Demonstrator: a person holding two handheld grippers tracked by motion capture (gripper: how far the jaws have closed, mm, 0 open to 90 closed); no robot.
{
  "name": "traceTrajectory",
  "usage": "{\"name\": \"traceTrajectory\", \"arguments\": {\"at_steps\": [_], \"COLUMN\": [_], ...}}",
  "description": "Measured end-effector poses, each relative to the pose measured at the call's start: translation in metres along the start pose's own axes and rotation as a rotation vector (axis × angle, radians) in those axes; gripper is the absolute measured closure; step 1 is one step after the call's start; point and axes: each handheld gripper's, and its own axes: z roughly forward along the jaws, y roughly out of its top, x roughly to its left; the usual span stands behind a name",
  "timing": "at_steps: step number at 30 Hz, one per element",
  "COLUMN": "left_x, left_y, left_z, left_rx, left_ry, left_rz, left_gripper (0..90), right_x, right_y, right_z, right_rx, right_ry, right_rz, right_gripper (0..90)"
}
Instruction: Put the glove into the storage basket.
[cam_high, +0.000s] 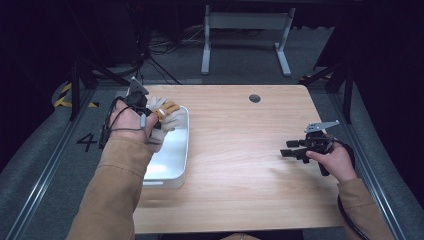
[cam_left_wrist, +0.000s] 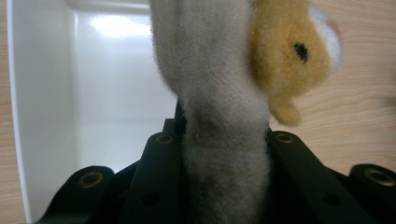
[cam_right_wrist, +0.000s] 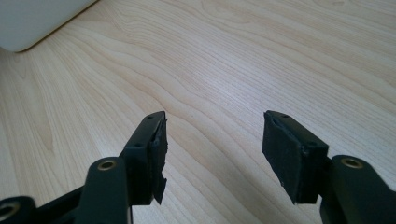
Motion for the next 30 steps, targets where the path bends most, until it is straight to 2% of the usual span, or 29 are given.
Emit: {"name": "traceTrajectory", "arguments": {"at_steps": [4,8,15,18,21,30], "left_x": [0.006,0.009,0.014,0.017,0.019,0.023], "left_y": [0.002,0.001,0.002,0.003,0.003,0.0], "left_z": [0.011,0.024,0.04,0.046,0.054,0.073], "left_rx": [0.012,0.027,0.038,0.054,0.056,0.076], "left_ry": [-0.002,0.011,0.007,0.013,0.019,0.006], "left_rz": [-0.021,-0.025,-0.043,-0.037,-0.049,-0.052], "left_gripper": [75.1,75.0,74.8,74.5,74.5,74.4], "right_x": [0.0,0.0,0.0,-0.001,-0.001,-0.002], "right_y": [-0.001,-0.001,-0.001,-0.002,-0.002,-0.003], "right_z": [0.0,0.0,0.002,0.001,0.002,0.004], "right_rx": [0.001,-0.001,0.008,0.007,0.011,0.02], "right_ry": [-0.001,0.0,0.002,0.002,0.007,0.002], "right_rz": [-0.001,0.001,0.001,0.003,0.002,0.006], "right_gripper": [41.0,41.0,41.0,40.9,40.9,40.7]}}
